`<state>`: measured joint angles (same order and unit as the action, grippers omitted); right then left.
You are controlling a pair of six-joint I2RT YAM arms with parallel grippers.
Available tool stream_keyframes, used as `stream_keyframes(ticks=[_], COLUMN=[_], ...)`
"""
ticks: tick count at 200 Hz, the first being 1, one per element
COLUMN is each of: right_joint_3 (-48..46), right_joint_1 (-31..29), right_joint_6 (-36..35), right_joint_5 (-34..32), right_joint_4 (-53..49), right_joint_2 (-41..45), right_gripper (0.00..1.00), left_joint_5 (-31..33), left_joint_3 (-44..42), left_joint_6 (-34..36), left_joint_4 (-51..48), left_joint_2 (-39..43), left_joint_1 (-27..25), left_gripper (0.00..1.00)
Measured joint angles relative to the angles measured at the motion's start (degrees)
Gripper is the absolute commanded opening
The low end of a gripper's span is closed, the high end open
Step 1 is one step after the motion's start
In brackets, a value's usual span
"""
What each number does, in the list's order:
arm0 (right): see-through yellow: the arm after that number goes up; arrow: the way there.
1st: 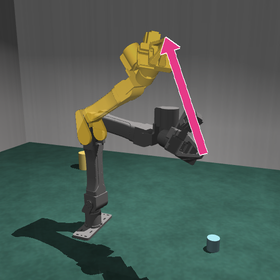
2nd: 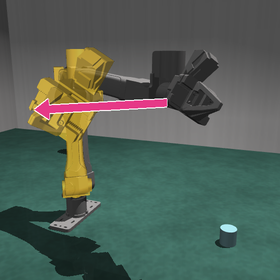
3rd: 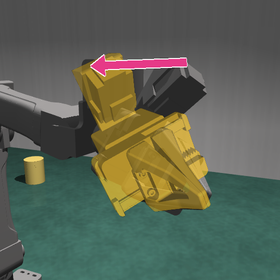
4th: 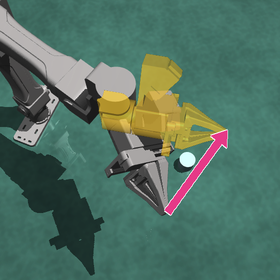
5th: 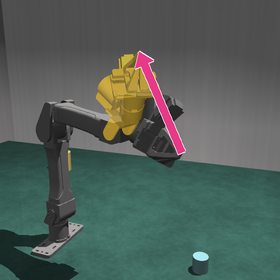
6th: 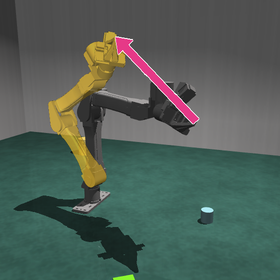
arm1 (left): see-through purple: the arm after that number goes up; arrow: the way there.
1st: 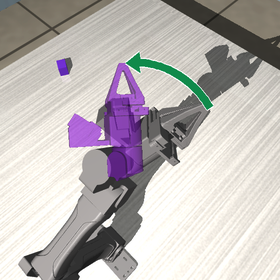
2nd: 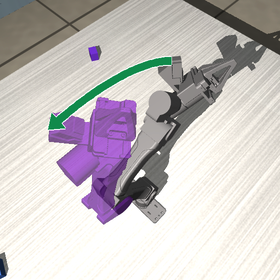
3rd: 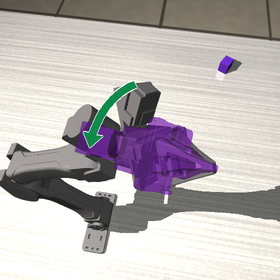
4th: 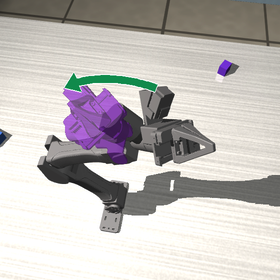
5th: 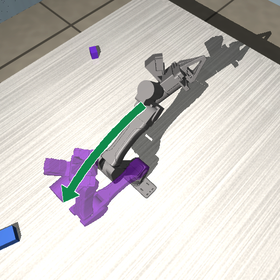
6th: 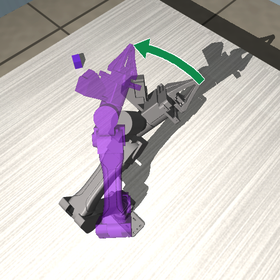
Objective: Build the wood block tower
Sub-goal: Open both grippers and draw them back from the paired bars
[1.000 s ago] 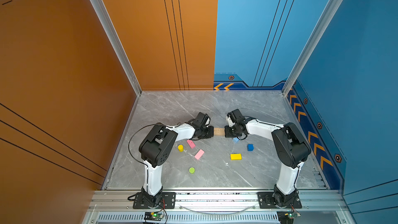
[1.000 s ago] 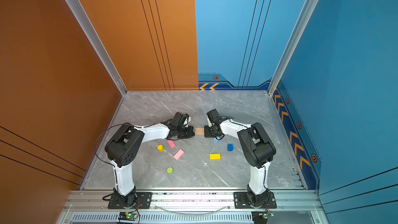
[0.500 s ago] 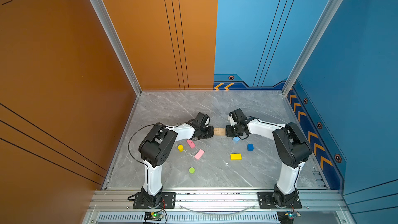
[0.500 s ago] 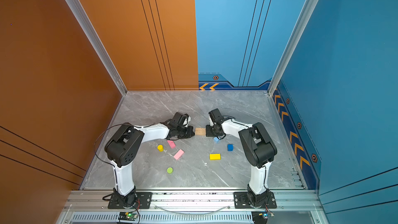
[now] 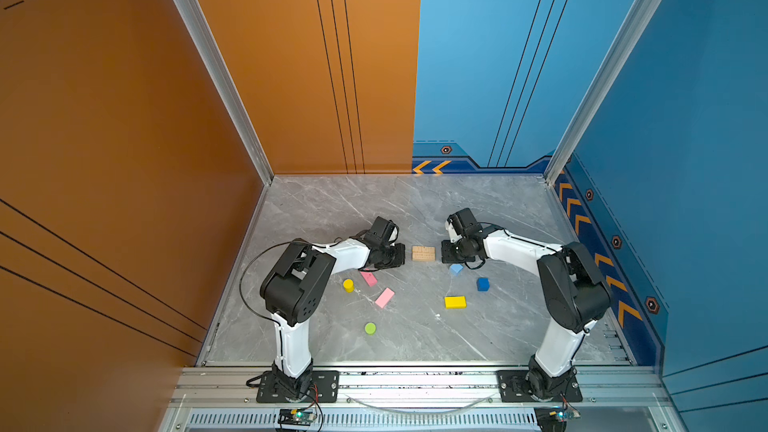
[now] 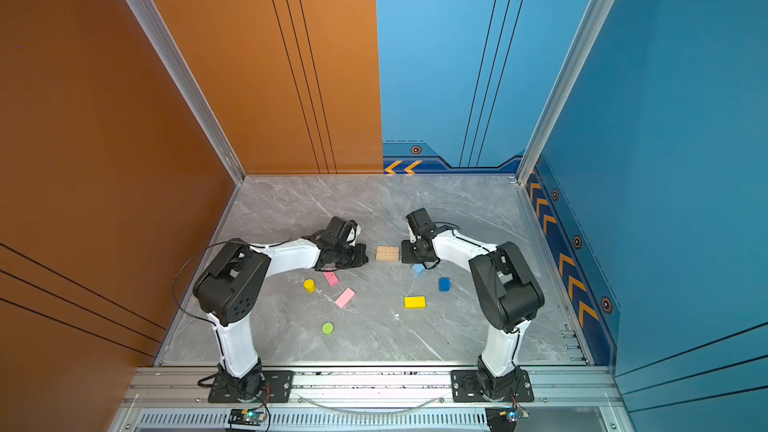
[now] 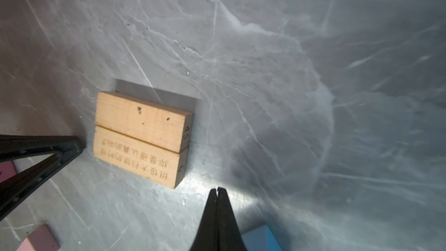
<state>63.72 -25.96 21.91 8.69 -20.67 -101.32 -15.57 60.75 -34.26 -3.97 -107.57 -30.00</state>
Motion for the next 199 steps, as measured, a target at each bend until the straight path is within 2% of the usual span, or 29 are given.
stream_keyframes(ticks=[32,60,70,89,108,135,163,199], right_joint_3=[0.13,0.7,0.7,0.7,0.7,1.03,3.65,5.25], right_joint_1=[-2.91,-9.25,-12.5,-18.97,-25.9,-33.35,-37.79,-40.96], right_joint_6=[-0.02,0.09,0.9,3.61,7.17,13.77,20.37,28.39], right_joint_5=[-3.39,-6.4,-7.65,-9.94,-12.26,-15.3,-18.05,-20.5], right_joint_4=[-2.86,-5.01,-5.75,-6.45,-6.58,-6.58,-6.84,-5.03], right_joint_2=[8.41,13.62,14.6,15.08,14.56,11.08,4.42,-1.07], right_gripper=[0.03,0.07,0.12,0.32,0.51,0.68,0.72,0.79], left_joint_5=[2.27,4.74,6.05,9.05,12.17,16.17,19.21,21.0], left_joint_3=[-1.11,-3.69,-4.72,-7.32,-10.29,-14.75,-17.7,-19.21], left_joint_6=[1.44,2.64,2.99,3.41,3.63,4.28,4.5,4.81], left_joint_4=[-3.87,-5.77,-6.86,-9.25,-11.69,-13.81,-16.35,-18.1], left_joint_2=[7.78,19.28,23.37,31.01,38.56,48.41,55.12,59.06], left_joint_1=[0.04,0.07,0.09,0.5,1.07,2.01,3.56,4.5], left_gripper=[0.0,0.0,0.0,0.04,0.09,0.17,0.21,0.24])
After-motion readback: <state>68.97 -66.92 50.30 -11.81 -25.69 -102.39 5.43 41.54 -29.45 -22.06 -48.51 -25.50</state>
